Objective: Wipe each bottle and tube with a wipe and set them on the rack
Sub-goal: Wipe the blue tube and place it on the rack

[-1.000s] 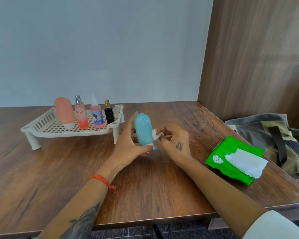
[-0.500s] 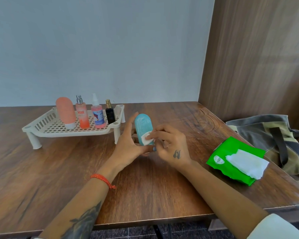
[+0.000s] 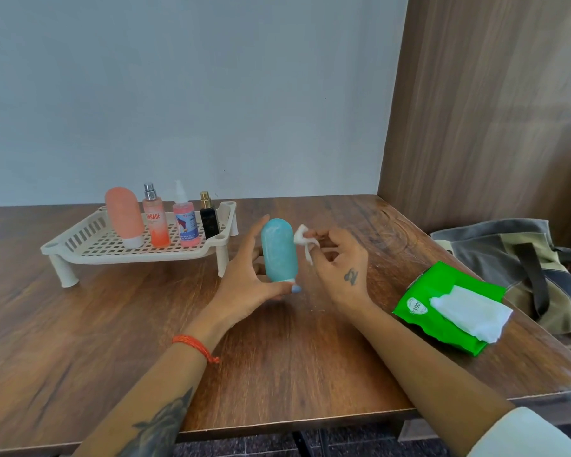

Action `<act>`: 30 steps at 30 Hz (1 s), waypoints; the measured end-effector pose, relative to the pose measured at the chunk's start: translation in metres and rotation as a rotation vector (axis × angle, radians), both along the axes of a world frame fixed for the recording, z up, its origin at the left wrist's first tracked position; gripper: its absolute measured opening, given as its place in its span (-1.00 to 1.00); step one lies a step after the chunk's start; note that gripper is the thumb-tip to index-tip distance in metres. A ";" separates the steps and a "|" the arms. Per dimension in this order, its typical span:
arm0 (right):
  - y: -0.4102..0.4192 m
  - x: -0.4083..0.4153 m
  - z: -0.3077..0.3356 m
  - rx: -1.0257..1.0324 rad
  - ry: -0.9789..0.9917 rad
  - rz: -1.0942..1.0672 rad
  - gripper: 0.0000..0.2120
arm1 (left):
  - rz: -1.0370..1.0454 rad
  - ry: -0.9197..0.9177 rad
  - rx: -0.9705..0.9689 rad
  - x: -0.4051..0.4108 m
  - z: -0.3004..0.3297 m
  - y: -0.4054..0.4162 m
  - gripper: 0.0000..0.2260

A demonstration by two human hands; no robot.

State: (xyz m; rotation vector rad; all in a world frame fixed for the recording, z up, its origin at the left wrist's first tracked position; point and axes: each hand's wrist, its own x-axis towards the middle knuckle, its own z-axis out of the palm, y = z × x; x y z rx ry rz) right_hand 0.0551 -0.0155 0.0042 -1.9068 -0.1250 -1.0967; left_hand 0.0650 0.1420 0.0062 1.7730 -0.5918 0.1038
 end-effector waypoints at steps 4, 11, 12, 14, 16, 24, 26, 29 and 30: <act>0.000 0.003 0.004 -0.112 -0.157 0.025 -0.80 | -0.030 -0.016 0.056 -0.002 0.000 -0.001 -0.04; -0.003 0.005 -0.001 -0.138 -0.149 0.101 -0.82 | -0.046 0.027 0.070 0.002 -0.002 0.000 -0.03; -0.004 0.004 -0.002 -0.138 -0.132 0.104 -0.83 | -0.046 0.039 0.061 0.002 -0.003 0.000 -0.03; -0.003 0.002 -0.003 -0.132 -0.070 0.122 -0.88 | -0.041 0.058 0.042 0.003 -0.004 0.001 -0.03; -0.003 -0.002 -0.002 -0.112 0.003 0.165 -0.90 | -0.032 0.065 0.037 0.004 -0.004 0.002 -0.02; -0.006 -0.013 0.008 -0.191 0.293 0.294 -0.91 | -0.033 0.064 0.057 0.003 -0.003 0.004 -0.01; -0.006 -0.012 0.008 -0.161 0.277 0.283 -0.92 | -0.040 0.069 0.052 0.003 -0.003 0.004 -0.01; -0.005 -0.007 0.006 -0.064 0.027 0.148 -0.85 | -0.054 0.067 0.064 0.003 -0.002 0.003 -0.03; -0.005 -0.004 0.006 -0.071 -0.032 0.106 -0.82 | -0.059 0.062 0.071 0.002 -0.002 0.002 -0.04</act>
